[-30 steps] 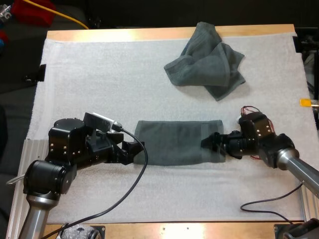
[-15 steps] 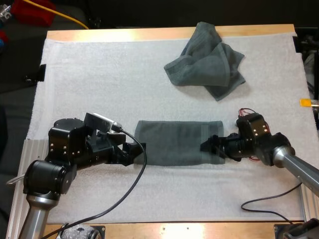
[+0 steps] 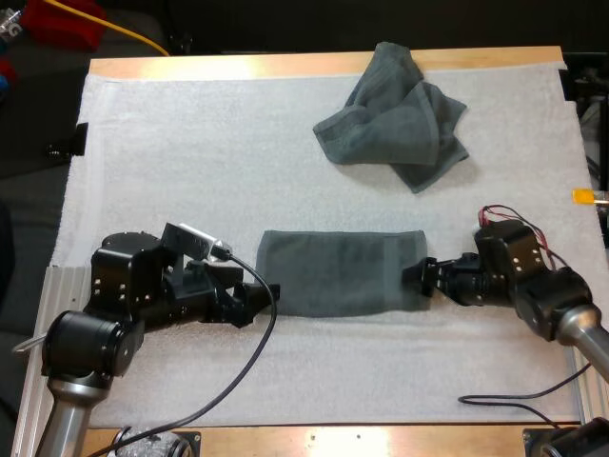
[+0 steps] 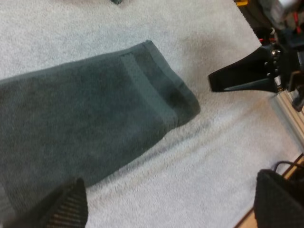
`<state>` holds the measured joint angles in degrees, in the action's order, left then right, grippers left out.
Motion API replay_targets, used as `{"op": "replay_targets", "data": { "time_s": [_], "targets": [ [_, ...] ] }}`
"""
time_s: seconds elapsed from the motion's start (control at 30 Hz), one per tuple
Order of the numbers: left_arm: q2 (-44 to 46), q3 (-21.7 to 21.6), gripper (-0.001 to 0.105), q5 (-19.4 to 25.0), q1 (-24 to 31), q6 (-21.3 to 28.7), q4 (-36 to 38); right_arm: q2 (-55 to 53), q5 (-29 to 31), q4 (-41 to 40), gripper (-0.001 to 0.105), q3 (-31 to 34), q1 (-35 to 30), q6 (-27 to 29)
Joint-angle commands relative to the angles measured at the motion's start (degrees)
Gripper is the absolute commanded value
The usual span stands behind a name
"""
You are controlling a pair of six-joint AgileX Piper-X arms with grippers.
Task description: Pick towel from pile, fold and stack
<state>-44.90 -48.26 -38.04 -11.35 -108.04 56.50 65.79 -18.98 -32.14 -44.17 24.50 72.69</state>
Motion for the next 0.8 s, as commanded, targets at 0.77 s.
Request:
{"op": "replay_targets", "data": {
  "time_s": [0.77],
  "targets": [
    [14.1,-0.4,0.070,-0.3,-0.1,0.2,12.4,-16.6,21.8,-22.0,0.075,-0.3,-0.3,9.9]
  ]
}}
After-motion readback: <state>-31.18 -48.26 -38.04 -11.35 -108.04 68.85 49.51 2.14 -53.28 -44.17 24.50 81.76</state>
